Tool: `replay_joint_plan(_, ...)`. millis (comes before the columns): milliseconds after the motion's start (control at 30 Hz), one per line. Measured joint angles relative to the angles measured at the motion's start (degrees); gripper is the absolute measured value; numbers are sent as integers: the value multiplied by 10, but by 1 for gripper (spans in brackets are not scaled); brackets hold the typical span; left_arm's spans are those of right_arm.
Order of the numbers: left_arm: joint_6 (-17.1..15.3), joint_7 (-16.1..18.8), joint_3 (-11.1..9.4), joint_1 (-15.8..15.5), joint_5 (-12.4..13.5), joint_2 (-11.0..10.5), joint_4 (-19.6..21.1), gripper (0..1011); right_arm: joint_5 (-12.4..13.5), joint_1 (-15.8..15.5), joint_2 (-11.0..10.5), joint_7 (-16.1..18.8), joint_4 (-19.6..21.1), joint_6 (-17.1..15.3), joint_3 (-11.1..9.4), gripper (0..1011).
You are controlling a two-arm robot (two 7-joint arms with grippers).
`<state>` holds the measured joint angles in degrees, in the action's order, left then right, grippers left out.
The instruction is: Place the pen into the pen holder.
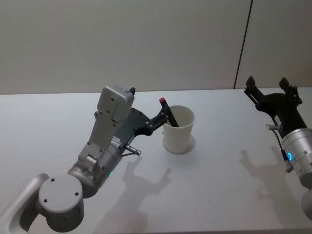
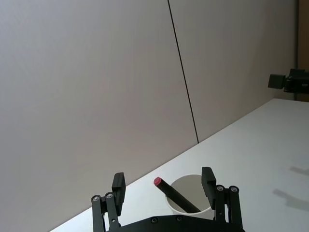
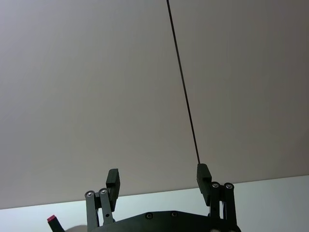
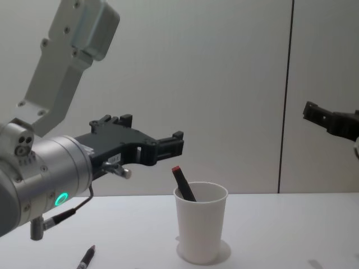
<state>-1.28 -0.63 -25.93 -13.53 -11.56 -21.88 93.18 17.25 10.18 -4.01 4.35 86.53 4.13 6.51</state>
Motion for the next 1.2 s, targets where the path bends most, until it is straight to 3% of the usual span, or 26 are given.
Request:
replay_joint_plan(533,-61,18,11,5,-28,-3,3,1004,1,-4,-2,-1,5,-3,-1,1001)
replay_joint_plan(1200,-153,45,33,8,-94,-5,-23,1004,2,-5,-3,-2,7,-3,-2,1001)
